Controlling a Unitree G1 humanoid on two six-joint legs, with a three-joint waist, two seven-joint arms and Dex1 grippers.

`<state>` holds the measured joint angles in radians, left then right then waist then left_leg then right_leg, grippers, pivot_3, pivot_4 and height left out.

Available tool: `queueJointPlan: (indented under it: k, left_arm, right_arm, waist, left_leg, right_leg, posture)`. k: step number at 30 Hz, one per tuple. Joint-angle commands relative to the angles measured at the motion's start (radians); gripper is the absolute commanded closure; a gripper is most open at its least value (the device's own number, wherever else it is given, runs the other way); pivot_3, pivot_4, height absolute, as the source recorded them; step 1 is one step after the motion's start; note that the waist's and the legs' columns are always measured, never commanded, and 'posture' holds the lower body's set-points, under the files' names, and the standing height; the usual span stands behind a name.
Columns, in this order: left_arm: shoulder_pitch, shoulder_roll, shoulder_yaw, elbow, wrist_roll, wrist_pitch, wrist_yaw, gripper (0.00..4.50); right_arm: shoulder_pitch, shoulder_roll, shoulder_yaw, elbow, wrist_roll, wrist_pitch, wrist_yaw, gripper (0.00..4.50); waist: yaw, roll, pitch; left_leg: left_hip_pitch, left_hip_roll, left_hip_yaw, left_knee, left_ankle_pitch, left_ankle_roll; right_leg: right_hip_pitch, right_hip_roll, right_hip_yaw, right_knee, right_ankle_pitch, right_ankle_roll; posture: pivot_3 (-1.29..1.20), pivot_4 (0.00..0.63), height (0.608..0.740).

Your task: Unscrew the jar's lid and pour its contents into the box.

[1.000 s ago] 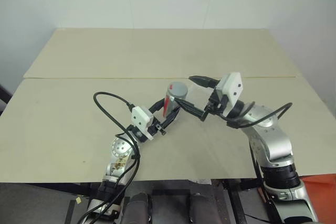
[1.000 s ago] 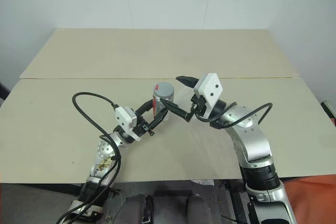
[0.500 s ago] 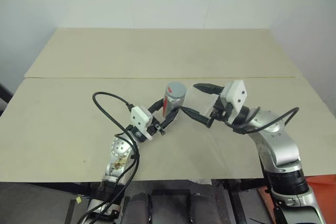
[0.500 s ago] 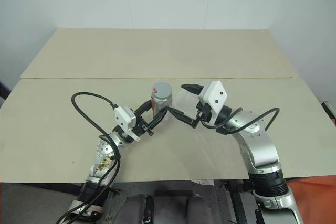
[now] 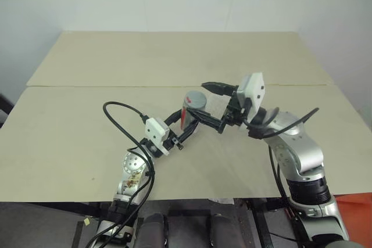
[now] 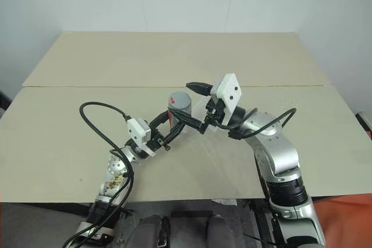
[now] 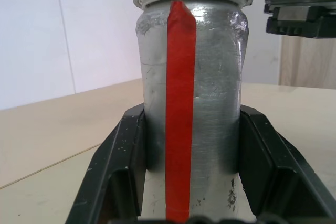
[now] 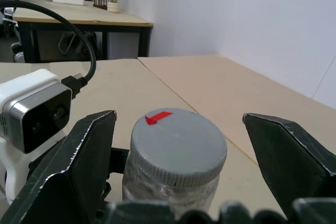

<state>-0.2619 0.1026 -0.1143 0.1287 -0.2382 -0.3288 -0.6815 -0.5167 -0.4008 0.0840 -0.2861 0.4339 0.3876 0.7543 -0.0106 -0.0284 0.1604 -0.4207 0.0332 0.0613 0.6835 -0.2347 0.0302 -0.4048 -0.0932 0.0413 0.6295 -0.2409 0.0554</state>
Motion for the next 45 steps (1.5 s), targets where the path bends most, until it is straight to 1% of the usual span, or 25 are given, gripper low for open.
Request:
queueJointPlan:
  k: [1,14,37,40,43,44,45]
  left_arm:
    - [-0.007,-0.008,-0.005,-0.032,-0.007,-0.037,-0.001,2.45]
    - [-0.012,-0.009,-0.007,-0.023,-0.002,-0.054,0.003,2.45]
    - [-0.012,-0.011,-0.011,0.000,0.004,-0.064,0.005,2.45]
    - [-0.012,-0.010,-0.011,0.000,0.005,-0.064,0.006,2.45]
    - [-0.013,-0.009,-0.009,0.001,0.004,-0.064,0.005,2.45]
    - [-0.012,-0.009,-0.010,0.000,0.005,-0.064,0.006,2.45]
    - [-0.011,-0.009,-0.011,0.000,0.005,-0.063,0.006,2.45]
  right_arm:
    - [-0.030,0.006,-0.005,-0.008,0.019,0.025,-0.003,0.02]
    - [-0.043,0.011,-0.017,-0.005,0.047,0.109,-0.008,0.02]
    - [-0.047,0.021,-0.038,-0.010,0.070,0.121,-0.016,0.02]
    - [-0.046,0.018,-0.037,-0.010,0.072,0.124,-0.015,0.59]
    - [-0.044,0.019,-0.033,-0.010,0.067,0.118,-0.017,1.58]
    - [-0.043,0.018,-0.032,-0.011,0.064,0.113,-0.017,1.72]
    - [-0.042,0.018,-0.031,-0.012,0.063,0.111,-0.017,1.72]
  waist:
    - [0.000,0.000,0.000]
    - [-0.001,0.000,0.000]
    - [-0.001,0.000,0.000]
    - [-0.001,0.000,0.000]
    - [-0.001,0.000,0.000]
    - [-0.001,0.000,0.000]
    - [-0.001,0.000,0.000]
  left_leg:
    - [0.000,0.000,0.000,0.000,0.000,0.000]
    - [0.000,0.000,0.000,0.000,0.000,0.000]
    - [0.000,0.000,0.000,0.000,0.000,0.000]
    - [0.000,0.000,0.000,0.000,0.000,0.000]
    - [0.000,0.000,0.000,0.000,0.000,0.000]
    - [0.000,0.000,0.000,0.000,0.000,0.000]
    - [0.000,0.000,0.000,0.000,0.000,0.000]
  right_leg:
    - [0.000,0.000,0.000,0.000,0.000,0.000]
    - [0.000,0.000,0.000,0.000,0.000,0.000]
    - [0.000,0.000,0.000,0.000,0.000,0.000]
    - [0.000,0.000,0.000,0.000,0.000,0.000]
    - [0.000,0.000,0.000,0.000,0.000,0.000]
    - [0.000,0.000,0.000,0.000,0.000,0.000]
    - [0.000,0.000,0.000,0.000,0.000,0.000]
  posture:
    - [0.00,0.150,0.740]
    - [0.00,0.150,0.740]
    - [0.00,0.150,0.740]
    - [0.00,0.150,0.740]
    - [0.00,0.150,0.740]
    - [0.00,0.150,0.740]
    - [0.00,0.150,0.740]
